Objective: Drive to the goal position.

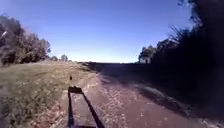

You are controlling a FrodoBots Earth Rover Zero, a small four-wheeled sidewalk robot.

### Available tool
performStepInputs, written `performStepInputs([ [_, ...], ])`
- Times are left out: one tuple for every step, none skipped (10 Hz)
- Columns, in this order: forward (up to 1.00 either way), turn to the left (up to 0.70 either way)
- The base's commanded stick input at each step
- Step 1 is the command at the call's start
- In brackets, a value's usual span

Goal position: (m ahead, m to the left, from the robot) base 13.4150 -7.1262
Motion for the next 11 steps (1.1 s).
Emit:
performStepInputs([
  [0.85, 0.00],
  [0.85, 0.00],
  [0.85, 0.00],
  [0.85, 0.00],
  [0.85, 0.00],
  [0.85, 0.00],
  [0.85, 0.00],
  [0.85, 0.00],
  [0.85, 0.00],
  [0.85, 0.00],
  [0.85, 0.00],
])
